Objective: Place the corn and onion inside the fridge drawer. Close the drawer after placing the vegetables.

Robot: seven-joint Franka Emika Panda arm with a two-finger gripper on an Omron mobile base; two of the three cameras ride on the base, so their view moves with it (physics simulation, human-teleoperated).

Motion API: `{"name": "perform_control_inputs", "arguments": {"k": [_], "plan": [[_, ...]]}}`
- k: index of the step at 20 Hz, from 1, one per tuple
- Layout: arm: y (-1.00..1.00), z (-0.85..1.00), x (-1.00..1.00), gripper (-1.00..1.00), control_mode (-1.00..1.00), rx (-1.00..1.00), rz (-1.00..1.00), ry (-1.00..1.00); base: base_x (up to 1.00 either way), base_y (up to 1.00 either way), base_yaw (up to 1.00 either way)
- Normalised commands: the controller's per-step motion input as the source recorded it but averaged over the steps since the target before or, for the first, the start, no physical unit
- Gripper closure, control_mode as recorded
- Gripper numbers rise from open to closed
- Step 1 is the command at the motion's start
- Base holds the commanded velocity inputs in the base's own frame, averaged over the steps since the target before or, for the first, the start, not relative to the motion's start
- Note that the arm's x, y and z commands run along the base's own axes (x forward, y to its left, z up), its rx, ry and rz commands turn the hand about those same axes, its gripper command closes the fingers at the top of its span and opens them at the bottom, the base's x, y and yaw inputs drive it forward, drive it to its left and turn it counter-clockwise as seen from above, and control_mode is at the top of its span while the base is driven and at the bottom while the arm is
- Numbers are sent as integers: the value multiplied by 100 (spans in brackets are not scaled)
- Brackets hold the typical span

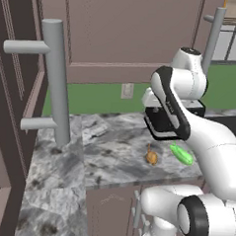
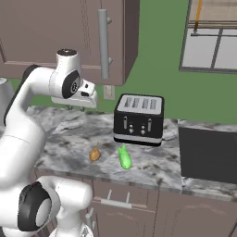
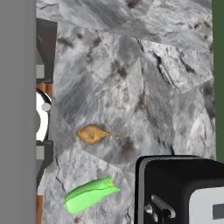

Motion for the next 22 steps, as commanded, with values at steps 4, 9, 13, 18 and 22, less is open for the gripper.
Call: {"name": "perform_control_inputs", "arguments": {"k": [4, 9, 13, 18, 22], "plan": [[3, -11, -39, -100, -100, -2, 2, -2, 0, 0, 0], [1, -90, -25, -100, -100, -6, 0, 6, 0, 0, 0], [0, -100, 0, -100, -100, -8, -1, 10, 0, 0, 0], [-20, -100, 6, -100, -100, -6, -1, 9, 0, 0, 0], [-26, -98, 14, -100, -100, -3, 0, 9, 0, 0, 0]]}}
